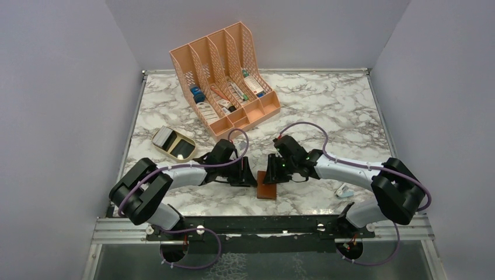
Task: Put the credit cards into the card holder
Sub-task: Close the card holder at the center of the board.
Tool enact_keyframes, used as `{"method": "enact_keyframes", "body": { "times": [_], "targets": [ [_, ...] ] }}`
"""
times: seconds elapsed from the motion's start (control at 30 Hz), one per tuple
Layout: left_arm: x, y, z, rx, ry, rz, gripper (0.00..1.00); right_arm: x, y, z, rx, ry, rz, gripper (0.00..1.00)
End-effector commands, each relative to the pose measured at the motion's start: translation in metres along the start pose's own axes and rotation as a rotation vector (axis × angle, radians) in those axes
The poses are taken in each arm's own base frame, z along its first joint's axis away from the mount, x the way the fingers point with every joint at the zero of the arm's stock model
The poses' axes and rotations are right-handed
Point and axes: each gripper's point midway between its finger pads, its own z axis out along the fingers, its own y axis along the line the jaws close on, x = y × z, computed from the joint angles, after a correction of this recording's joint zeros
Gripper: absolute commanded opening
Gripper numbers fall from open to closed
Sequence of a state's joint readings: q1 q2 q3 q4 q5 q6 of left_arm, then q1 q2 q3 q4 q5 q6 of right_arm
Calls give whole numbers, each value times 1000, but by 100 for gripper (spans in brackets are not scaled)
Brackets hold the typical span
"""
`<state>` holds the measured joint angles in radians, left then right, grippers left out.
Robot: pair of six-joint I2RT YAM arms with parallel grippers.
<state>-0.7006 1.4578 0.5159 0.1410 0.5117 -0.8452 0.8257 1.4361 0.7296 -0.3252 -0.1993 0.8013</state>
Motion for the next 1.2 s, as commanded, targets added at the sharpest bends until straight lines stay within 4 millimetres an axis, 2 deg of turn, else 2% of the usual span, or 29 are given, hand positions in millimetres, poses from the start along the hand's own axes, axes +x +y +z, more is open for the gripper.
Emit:
{"method": "enact_keyframes", "body": {
  "times": [0.0,0.27,0.6,0.73,0.87,0.93,1.1,1.17],
  "targets": [
    [-9,0,4,-25,-15,27,43,0,-3,1,13,-13,1,32],
    [-16,20,-6,-162,-71,14,40,3,-8,3,29,-8,3,32],
    [-16,21,-11,-175,-100,-2,37,8,-24,12,101,19,-11,31],
    [-16,12,-15,-131,-126,-32,35,7,-31,12,159,26,-35,31],
    [-14,-9,-20,8,-154,-77,34,11,-43,14,238,40,-51,31],
    [-14,-13,-22,37,-165,-94,33,13,-49,16,264,45,-55,30],
    [-16,10,-21,-61,-184,-86,21,18,-50,17,272,48,-55,30],
    [-16,12,-18,-65,-171,-80,18,18,-48,17,260,43,-54,30]
  ]
}}
